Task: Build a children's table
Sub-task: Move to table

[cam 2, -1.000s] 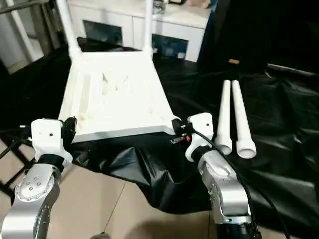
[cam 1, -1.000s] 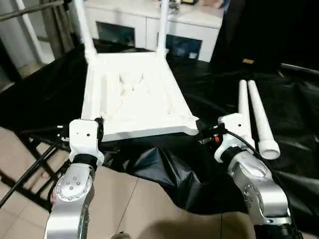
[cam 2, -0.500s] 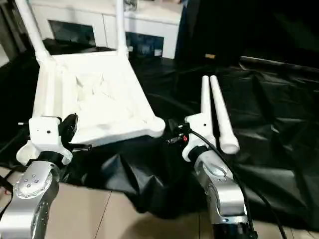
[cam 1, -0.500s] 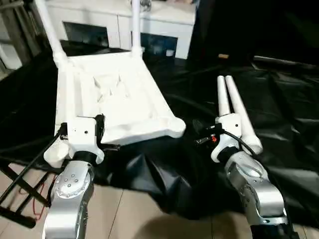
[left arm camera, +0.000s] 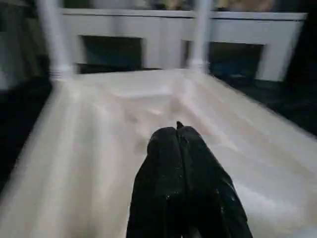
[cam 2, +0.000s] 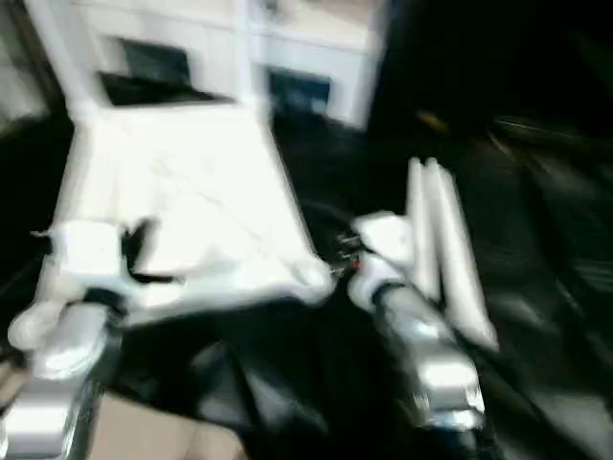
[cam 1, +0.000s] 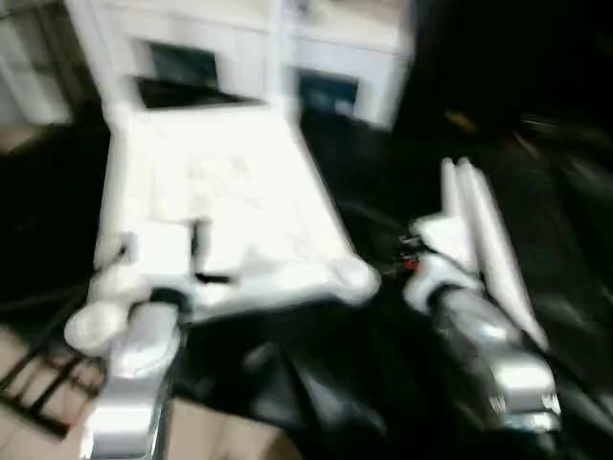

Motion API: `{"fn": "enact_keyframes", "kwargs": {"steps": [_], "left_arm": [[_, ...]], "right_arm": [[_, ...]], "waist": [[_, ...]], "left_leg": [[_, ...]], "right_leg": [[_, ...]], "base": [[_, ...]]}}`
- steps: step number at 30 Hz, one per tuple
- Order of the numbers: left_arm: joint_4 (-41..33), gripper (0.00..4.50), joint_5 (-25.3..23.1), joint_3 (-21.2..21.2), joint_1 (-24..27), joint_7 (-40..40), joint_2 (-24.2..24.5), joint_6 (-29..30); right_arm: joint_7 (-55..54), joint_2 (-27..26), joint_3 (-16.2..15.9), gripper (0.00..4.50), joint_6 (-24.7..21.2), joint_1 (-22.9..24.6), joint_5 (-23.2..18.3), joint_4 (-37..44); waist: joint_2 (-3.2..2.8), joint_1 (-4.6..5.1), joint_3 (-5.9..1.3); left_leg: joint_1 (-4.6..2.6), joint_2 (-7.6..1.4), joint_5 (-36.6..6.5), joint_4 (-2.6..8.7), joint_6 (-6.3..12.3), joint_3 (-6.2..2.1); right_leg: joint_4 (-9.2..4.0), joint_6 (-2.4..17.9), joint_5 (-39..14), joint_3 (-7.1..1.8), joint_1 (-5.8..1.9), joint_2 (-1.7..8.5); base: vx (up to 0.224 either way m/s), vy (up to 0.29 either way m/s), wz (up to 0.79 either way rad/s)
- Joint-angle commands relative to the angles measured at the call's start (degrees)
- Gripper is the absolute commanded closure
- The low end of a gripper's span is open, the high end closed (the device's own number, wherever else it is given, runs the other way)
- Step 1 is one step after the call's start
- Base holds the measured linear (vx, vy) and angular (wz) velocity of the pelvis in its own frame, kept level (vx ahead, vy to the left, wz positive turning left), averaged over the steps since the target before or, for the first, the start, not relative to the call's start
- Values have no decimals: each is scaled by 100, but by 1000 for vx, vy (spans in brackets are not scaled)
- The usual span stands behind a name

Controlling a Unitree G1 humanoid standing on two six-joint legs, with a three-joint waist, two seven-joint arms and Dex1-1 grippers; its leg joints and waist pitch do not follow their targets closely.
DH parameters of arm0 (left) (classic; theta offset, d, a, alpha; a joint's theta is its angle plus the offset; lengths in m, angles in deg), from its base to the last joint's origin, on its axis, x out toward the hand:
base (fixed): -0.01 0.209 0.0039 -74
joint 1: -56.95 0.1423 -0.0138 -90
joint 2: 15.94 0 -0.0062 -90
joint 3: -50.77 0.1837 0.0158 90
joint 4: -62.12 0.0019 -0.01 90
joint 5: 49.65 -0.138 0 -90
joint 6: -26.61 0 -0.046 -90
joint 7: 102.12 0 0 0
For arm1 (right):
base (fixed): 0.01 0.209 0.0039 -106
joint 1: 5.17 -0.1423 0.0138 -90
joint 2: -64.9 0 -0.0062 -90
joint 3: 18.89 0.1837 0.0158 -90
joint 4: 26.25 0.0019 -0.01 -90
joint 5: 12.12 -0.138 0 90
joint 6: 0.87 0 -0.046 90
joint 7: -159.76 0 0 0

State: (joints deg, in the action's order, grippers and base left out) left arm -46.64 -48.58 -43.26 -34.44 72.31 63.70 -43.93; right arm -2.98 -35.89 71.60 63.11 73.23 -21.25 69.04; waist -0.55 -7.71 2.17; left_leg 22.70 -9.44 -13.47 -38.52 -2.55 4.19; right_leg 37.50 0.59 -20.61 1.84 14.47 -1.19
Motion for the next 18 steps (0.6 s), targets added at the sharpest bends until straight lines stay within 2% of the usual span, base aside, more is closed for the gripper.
{"fn": "enact_keyframes", "kwargs": {"steps": [1, 2, 3, 4, 5, 6, 7, 8, 9, 10, 11, 12, 13, 14, 15, 16, 17, 18], "left_arm": [[78, 450, 26, -45, -15, -20, 24, 34], [141, 450, 34, -41, -67, -76, 86, 51], [171, 450, 25, -36, -94, -94, 107, 49], [196, 450, 1, -31, -116, -99, 134, 39], [227, 450, -2, -33, -146, -103, 156, 32], [251, 450, -1, -34, -170, -103, 170, 29], [297, 450, 5, -14, -212, -171, 226, -14], [324, 450, 13, 4, -237, -226, 264, -51], [355, 450, 30, 55, -277, -356, 340, -151], [370, 450, 92, 75, -297, -462, 376, -111], [407, 450, 177, 103, -338, -615, 425, -73], [438, 450, 260, 131, -377, -766, 471, -23], [498, 450, 392, 183, -458, -1009, 550, 60], [516, 450, 416, 262, -510, -1193, 650, 85], [531, 450, 394, 363, -571, -1375, 777, 101], [531, 450, 394, 363, -571, -1375, 777, 101], [521, 450, 509, 515, -672, -1758, 968, 234], [509, 450, 596, 556, -702, -1897, 1019, 302]], "right_arm": [[-60, -34, -83, 447, -314, 30, -103, 133], [-96, 4, -119, 447, -469, -17, -78, 193], [-103, 30, -150, 447, -499, -46, -31, 193], [-120, 49, -168, 447, -553, -71, 7, 192], [-184, 62, -168, 447, -612, -109, 72, 182], [-228, 69, -162, 447, -649, -139, 115, 169], [-341, 7, -1, 429, -768, -209, 26, 148], [-430, -31, 113, 419, -847, -261, -25, 126], [-693, -56, 327, 412, -1019, -399, 4, 43], [-748, -17, 384, 412, -1089, -490, 36, -20], [-793, 54, 453, 400, -1176, -642, 70, -147], [-866, 97, 524, 400, -1241, -779, 91, -278], [-1012, 180, 627, 387, -1383, -1007, 85, -492], [-1045, 249, 685, 371, -1432, -1171, 66, -662], [-1105, 320, 776, 371, -1470, -1380, 40, -898], [-1105, 320, 776, 365, -1470, -1380, 40, -898], [-1212, 465, 907, 343, -1578, -1768, 44, -1361], [-1252, 504, 948, 343, -1639, -1892, 71, -1504]], "waist": [[-231, 355, -368], [-158, 153, -431], [-139, 121, -413], [-23, 40, -356], [50, 56, -407], [132, 30, -313], [132, 18, -293], [125, 36, -283], [91, 90, -239], [91, 90, -239], [54, 176, -212], [43, 206, -183], [58, 237, -183], [54, 249, -190], [26, 270, -189], [34, 291, -187], [42, 304, -195], [28, 306, -220]], "left_leg": [[-662, -916, 2819, 613, 1714, -745], [-718, -955, 5235, 245, 2405, -761], [-532, -751, 5565, 263, 2082, -566], [-191, -225, 4749, 290, 1311, -172], [-199, -54, 4016, 156, 1057, -46], [-47, 23, 1986, 358, 523, 83], [-45, -24, 1074, 465, 281, 103], [-143, -77, -129, 623, -40, 151], [-195, -105, -801, 775, -231, 187], [-195, -105, -801, 775, -231, 187], [-240, -145, -1509, 874, -441, 213], [-280, -150, -1900, 904, -536, 224], [-287, -149, -2012, 922, -576, 224], [-297, -146, -2025, 918, -585, 223], [-302, -150, -2087, 913, -602, 220], [-295, -146, -2099, 912, -609, 219], [-267, -148, -2021, 915, -605, 227], [-269, -139, -1909, 902, -610, 233]], "right_leg": [[596, 408, 1353, 185, 606, 331], [381, -173, 1130, -170, 887, 792], [272, -323, 1614, -170, 812, 763], [-162, -231, 2275, -173, 672, 691], [-246, 5, 2453, -218, 663, 792], [-336, 189, 1945, -267, 526, 885], [-384, 233, 1463, -290, 472, 918], [-465, 314, 546, -297, 450, 915], [-546, 337, -254, -272, 470, 855], [-546, 337, -254, -272, 470, 855], [-619, 343, -1057, -264, 536, 825], [-679, 285, -1555, -256, 588, 825], [-712, 208, -1814, -254, 597, 836], [-722, 195, -1836, -254, 614, 833], [-724, 201, -1837, -255, 647, 837], [-726, 201, -1820, -250, 646, 829], [-710, 229, -1698, -245, 628, 827], [-676, 299, -1545, -242, 630, 826]], "base": [[-32, -3, -21], [-32, -3, -21], [0, 0, 0], [0, 0, 0], [0, 0, 0], [-85, -7, 0], [-100, -52, -4], [-100, -52, -4], [-103, -64, -1], [-100, -41, -3], [-100, -41, -3], [-99, -25, -4], [-91, -17, -4], [-91, -17, -4], [-72, -10, -1], [0, 0, 0], [-58, 1, -2], [0, 0, 0]]}}
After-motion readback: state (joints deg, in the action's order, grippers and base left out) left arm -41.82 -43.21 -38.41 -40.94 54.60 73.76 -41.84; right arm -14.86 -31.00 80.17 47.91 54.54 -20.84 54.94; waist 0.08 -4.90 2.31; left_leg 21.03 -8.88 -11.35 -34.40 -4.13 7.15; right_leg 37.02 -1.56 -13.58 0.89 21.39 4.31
